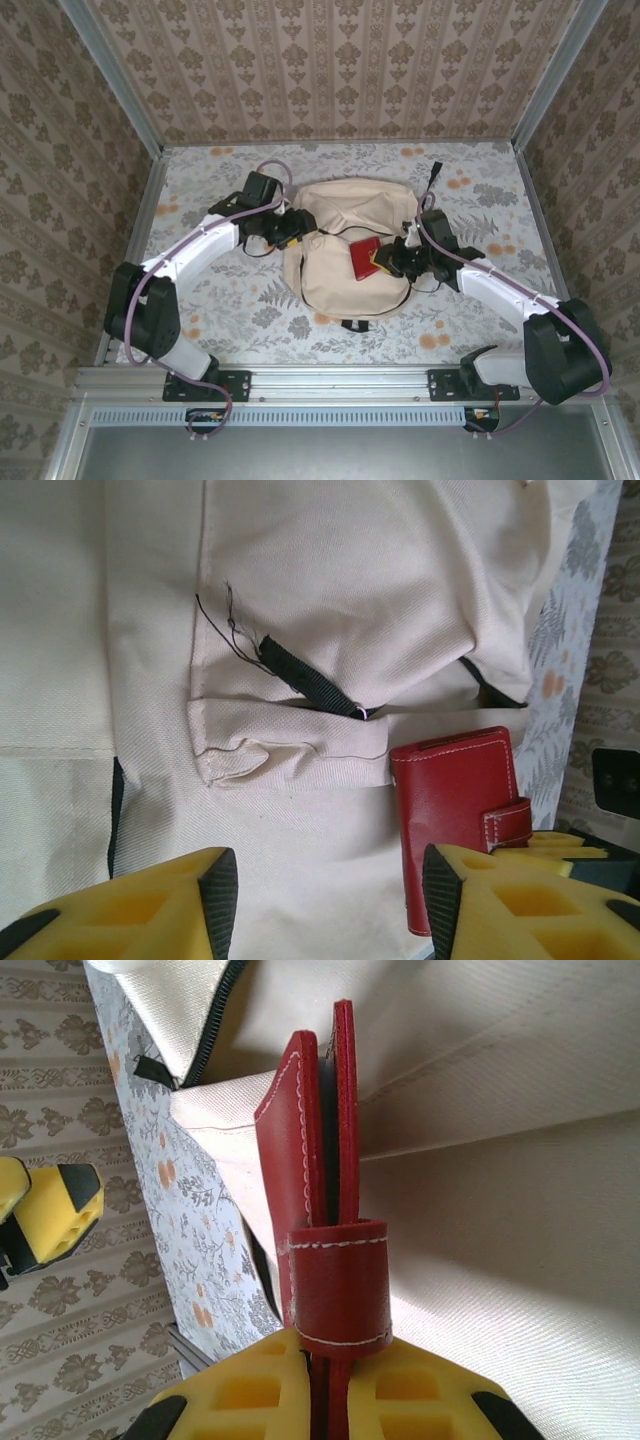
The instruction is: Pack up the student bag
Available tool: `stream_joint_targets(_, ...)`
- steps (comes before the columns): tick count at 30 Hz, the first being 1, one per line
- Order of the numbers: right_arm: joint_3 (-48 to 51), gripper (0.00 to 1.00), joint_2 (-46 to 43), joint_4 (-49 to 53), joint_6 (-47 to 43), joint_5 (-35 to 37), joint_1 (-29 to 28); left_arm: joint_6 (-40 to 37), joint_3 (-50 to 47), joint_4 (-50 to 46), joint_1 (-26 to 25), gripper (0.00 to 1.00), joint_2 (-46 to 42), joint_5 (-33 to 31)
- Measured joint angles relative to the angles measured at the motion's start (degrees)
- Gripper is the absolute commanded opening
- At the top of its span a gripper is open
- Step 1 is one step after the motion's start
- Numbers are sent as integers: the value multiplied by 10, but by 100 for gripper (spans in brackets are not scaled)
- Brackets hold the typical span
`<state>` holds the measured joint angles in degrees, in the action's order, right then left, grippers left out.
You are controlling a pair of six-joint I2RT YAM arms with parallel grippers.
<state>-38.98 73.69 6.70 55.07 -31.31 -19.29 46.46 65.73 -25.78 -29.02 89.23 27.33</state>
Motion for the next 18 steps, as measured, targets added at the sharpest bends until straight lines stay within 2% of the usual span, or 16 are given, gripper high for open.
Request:
stream_joint_targets(12, 0, 8, 28, -53, 74, 34, 33, 0, 2, 18, -22, 49, 49, -2)
stream_joint_targets(18, -1, 7, 56, -100, 119, 54, 30, 0, 9, 19, -30, 48, 63, -2)
